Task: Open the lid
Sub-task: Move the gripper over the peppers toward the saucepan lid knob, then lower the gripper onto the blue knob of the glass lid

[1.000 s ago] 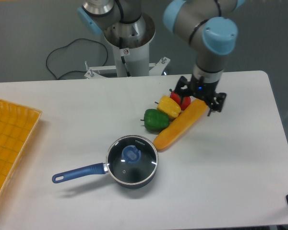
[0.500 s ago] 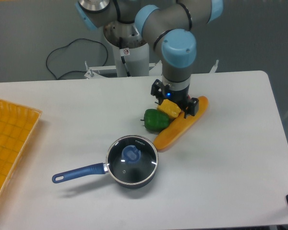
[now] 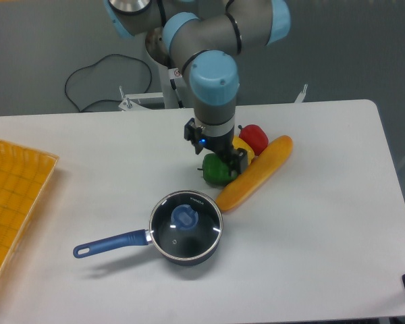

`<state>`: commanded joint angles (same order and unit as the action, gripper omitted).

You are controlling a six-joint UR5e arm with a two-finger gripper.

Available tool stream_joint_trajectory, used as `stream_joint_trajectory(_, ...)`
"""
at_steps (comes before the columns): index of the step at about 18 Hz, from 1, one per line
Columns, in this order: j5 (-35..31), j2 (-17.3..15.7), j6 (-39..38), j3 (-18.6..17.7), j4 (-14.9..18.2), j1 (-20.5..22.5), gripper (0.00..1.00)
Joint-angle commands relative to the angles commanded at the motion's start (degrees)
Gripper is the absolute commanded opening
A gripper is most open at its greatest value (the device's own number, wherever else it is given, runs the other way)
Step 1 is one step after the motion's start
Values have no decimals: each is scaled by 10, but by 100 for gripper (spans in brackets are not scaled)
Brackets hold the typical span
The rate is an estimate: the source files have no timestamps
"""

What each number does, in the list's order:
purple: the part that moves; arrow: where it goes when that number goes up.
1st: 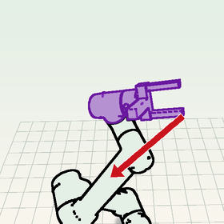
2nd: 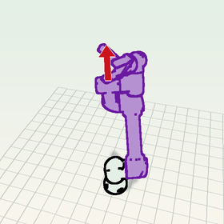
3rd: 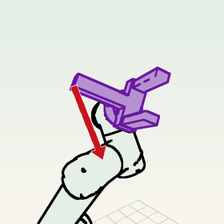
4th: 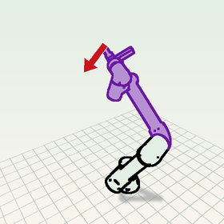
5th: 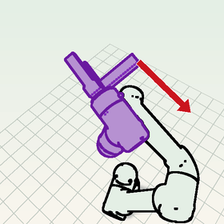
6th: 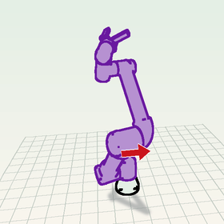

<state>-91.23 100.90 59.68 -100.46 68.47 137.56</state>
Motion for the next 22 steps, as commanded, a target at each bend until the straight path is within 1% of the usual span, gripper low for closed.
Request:
stream_joint_trajectory(3,-2,19,-11,11,-2,-17,100)
stream_joint_trajectory(8,-2,54,-4,60,-1,-24,100)
stream_joint_trajectory(12,-3,94,-4,107,-2,-26,100)
stream_joint_trajectory(14,-2,110,-8,124,-1,-26,100)
stream_joint_trajectory(22,-2,121,-12,127,-2,-28,100)
